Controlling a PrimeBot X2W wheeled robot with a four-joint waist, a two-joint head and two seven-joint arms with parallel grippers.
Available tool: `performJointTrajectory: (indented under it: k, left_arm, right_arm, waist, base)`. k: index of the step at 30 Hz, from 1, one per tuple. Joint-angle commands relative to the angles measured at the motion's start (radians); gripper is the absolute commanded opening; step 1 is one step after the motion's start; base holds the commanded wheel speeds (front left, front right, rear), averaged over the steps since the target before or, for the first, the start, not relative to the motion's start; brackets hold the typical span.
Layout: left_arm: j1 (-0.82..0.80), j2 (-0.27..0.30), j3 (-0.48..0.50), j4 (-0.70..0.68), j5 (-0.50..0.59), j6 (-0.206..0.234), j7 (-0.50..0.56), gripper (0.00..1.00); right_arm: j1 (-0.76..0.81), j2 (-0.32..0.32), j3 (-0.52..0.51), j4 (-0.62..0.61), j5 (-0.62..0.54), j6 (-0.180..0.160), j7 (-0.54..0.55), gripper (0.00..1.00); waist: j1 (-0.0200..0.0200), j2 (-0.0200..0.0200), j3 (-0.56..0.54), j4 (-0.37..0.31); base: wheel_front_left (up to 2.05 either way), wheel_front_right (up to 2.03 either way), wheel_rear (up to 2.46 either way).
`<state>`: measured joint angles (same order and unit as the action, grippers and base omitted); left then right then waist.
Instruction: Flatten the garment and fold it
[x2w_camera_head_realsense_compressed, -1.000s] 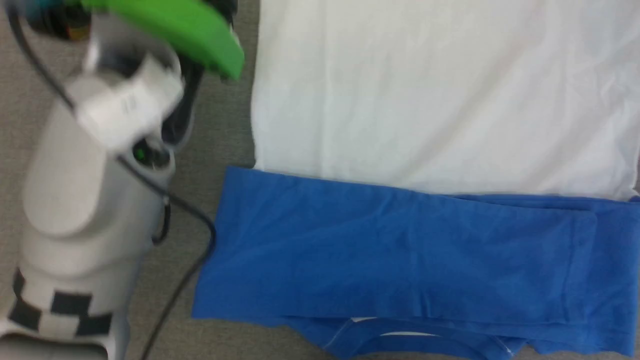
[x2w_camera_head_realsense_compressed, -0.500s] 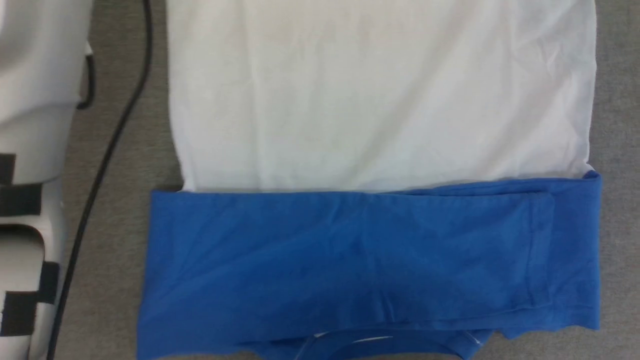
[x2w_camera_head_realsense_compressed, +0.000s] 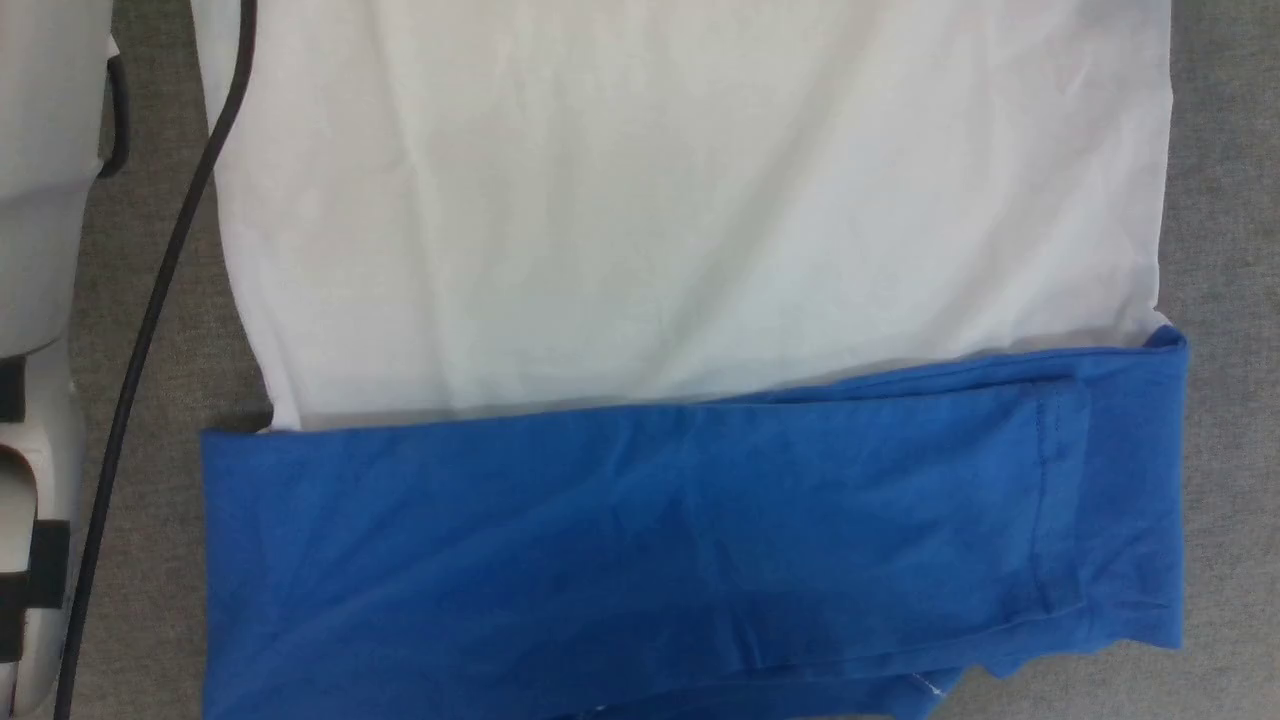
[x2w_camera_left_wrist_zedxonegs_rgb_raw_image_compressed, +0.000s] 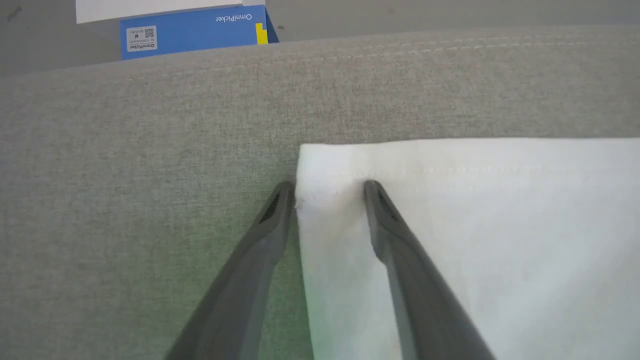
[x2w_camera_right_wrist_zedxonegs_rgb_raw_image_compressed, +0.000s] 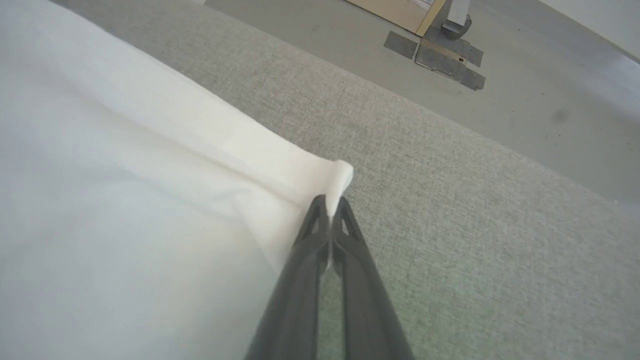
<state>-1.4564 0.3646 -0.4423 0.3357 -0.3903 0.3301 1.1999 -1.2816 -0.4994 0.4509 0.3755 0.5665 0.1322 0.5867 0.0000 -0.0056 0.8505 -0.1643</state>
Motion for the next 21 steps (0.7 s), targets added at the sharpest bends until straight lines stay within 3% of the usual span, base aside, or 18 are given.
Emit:
performJointTrajectory:
  k: [1,6,11,21]
  left_arm:
    - [0.055,0.012,-0.007,0.008,-0.003,0.008,0.012,0.00]
    - [0.086,-0.001,0.043,-0.054,-0.043,0.020,-0.077,0.00]
    - [0.109,-0.030,0.099,-0.080,-0.102,0.005,-0.185,0.00]
    - [0.228,-0.078,0.180,-0.126,-0.251,-0.116,-0.361,0.00]
  right_arm:
    - [-0.021,-0.008,0.004,0.008,0.008,-0.002,-0.011,0.00]
    - [-0.032,-0.021,0.019,0.033,0.012,-0.002,-0.033,0.00]
    - [-0.037,-0.026,0.024,0.056,0.017,-0.002,-0.054,0.00]
    - [0.022,-0.057,0.001,0.062,0.041,-0.002,-0.094,0.00]
  waist:
    - [0.0000,0.0056,0.001,0.004]
    - [0.0000,0.0056,-0.022,0.025]
    - [0.0000,0.0056,-0.080,0.050]
    - [0.0000,0.0056,-0.271,0.105]
  base:
    - [0.00,0.00,0.00]
    - [0.00,0.00,0.00]
    - [0.00,0.00,0.00]
    - [0.00,0.00,0.00]
